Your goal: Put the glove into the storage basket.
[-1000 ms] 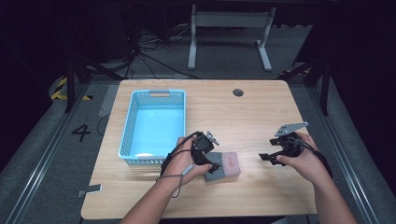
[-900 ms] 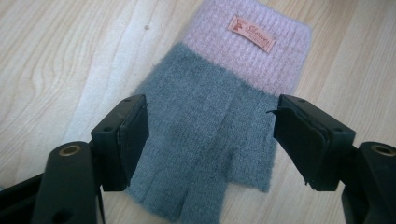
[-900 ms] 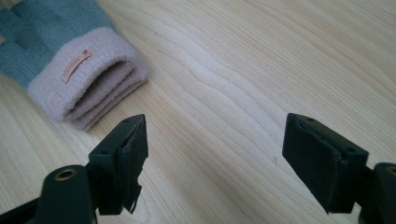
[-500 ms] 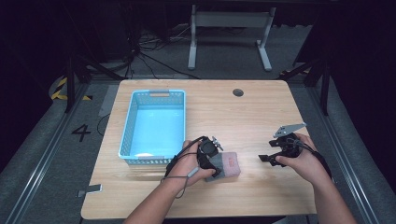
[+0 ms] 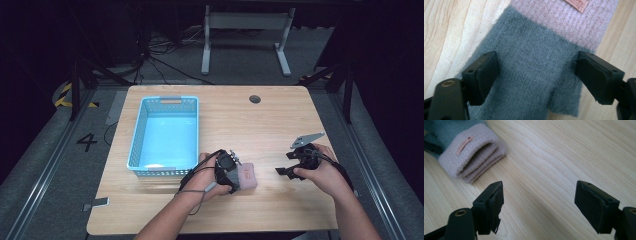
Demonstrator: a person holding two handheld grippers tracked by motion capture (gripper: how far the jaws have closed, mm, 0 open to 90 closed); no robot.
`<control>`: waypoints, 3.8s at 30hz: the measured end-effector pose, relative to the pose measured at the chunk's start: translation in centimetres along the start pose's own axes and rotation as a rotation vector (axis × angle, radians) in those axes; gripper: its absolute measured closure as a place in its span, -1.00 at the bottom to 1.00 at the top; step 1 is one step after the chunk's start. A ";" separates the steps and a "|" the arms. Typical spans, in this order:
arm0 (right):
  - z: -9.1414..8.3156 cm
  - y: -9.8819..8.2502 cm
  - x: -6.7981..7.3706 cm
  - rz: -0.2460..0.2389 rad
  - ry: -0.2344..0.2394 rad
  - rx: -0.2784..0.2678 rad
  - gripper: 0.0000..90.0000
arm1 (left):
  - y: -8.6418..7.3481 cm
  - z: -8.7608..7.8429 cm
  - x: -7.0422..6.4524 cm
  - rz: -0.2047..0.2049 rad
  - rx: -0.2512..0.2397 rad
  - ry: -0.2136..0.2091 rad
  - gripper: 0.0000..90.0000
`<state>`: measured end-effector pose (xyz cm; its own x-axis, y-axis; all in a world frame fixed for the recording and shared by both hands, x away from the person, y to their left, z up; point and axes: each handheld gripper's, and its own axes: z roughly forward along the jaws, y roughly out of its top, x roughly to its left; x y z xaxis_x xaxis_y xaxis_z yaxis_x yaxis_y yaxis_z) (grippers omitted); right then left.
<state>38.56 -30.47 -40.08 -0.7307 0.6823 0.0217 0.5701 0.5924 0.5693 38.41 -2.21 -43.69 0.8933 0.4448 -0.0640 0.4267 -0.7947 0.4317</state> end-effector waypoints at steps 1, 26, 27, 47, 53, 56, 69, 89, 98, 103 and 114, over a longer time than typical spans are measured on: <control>0.0 0.0 0.0 0.002 0.003 0.000 -0.46 | -0.1 0.1 0.0 0.008 -0.008 0.003 -0.63; 0.3 0.1 0.4 0.012 0.048 0.009 -0.37 | -0.3 0.0 -0.7 0.001 -0.039 0.049 -0.05; 0.3 0.1 0.4 0.013 0.048 0.009 -0.36 | -0.3 -0.1 -0.7 0.004 -0.038 0.047 0.03; 0.2 -0.1 0.0 0.028 0.050 0.005 -0.32 | 0.4 -1.4 -1.6 0.042 -0.063 0.009 0.52; 0.1 0.0 -0.2 0.030 0.046 0.003 -0.32 | 0.4 -2.8 -2.1 0.053 -0.074 -0.005 0.52; 0.2 0.0 -0.4 0.029 0.042 0.002 -0.32 | 0.3 -3.7 -2.4 0.055 -0.081 -0.011 0.52; 0.5 0.4 -0.8 0.022 0.035 0.002 -0.32 | 0.6 -8.2 -2.6 0.072 -0.138 -0.013 0.51; 1.4 1.5 -1.4 -0.022 0.042 -0.015 -0.23 | -0.7 -12.6 -0.4 0.015 -0.202 0.021 0.51; 1.8 1.4 -1.5 -0.026 0.044 -0.010 -0.23 | -1.3 -14.2 0.9 0.012 -0.223 0.043 0.51; 1.8 1.1 -1.4 -0.017 0.041 -0.007 -0.24 | -1.9 -15.1 2.1 0.004 -0.232 0.065 0.51; 1.5 0.3 -1.5 -0.006 0.030 -0.006 -0.24 | -3.7 -16.8 4.9 -0.031 -0.236 0.105 0.50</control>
<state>40.33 -30.70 -41.17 -0.7452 0.6655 0.0433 0.5634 0.5935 0.5747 38.84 9.81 -30.47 0.8555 0.5177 0.0076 0.3981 -0.6670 0.6298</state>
